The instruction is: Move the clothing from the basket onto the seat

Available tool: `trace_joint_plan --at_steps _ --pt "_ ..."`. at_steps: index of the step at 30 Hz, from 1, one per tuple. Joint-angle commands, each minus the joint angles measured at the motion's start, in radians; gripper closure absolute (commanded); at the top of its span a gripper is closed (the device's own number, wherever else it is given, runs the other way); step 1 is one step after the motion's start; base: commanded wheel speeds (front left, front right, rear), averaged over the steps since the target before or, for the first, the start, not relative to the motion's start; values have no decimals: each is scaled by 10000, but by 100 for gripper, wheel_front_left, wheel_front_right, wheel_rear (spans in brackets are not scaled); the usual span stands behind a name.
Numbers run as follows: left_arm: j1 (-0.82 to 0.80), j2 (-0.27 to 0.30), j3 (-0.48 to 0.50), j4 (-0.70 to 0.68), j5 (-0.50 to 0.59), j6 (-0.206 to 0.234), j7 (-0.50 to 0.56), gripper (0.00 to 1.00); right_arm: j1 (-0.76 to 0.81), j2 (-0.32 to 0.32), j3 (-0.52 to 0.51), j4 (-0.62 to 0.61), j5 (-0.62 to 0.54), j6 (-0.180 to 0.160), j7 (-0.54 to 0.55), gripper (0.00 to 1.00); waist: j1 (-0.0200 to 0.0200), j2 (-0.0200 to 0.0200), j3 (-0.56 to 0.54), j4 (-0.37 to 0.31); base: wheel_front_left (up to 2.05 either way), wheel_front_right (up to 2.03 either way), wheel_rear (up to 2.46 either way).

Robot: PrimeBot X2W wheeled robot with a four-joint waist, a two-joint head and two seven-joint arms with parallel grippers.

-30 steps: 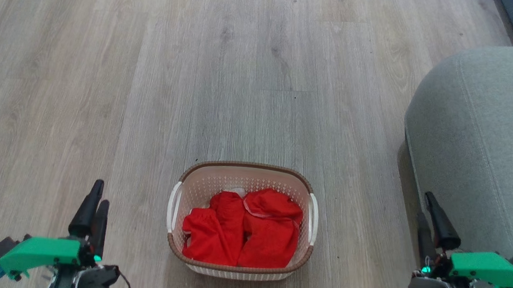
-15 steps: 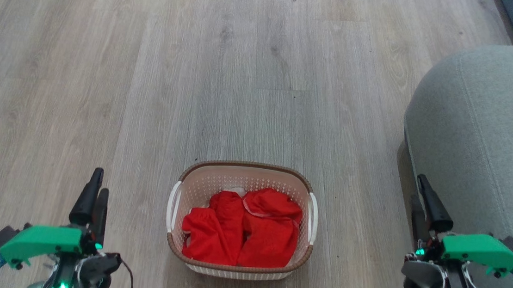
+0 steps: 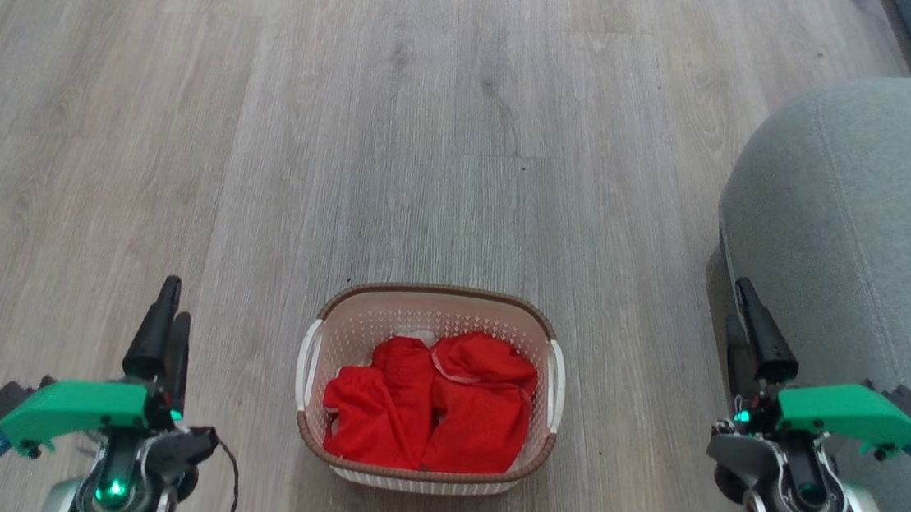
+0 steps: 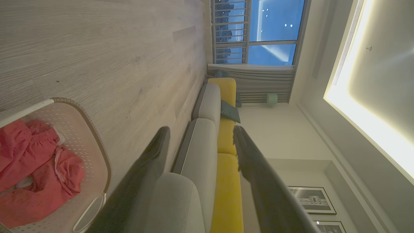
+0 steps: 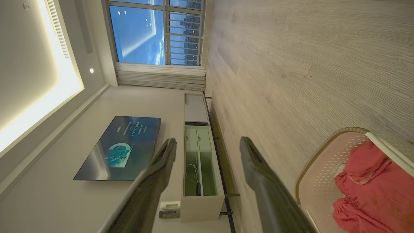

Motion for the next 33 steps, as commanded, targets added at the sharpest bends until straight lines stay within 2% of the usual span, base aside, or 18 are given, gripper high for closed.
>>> trace_joint_plan --at_steps 1,21,25,33 --pt "-719 190 113 -273 61 -10 -104 0 -695 -140 172 -292 -28 1 -102 0 -1 0 8 2 0 0 0" --pt "-1452 294 -42 -86 212 -12 -586 0 -1653 -344 949 -13 -134 1 -633 0 -1 0 89 -7 0 0 0" --pt "-1582 413 -258 -105 521 -13 -843 0 -1898 -462 1226 132 -422 1 -920 0 -1 0 112 -19 0 0 0" --pt "-1820 864 -1165 68 1822 -14 -1473 0 -2463 -799 2005 647 -1652 1 -1477 0 -1 0 153 -27 0 0 0"
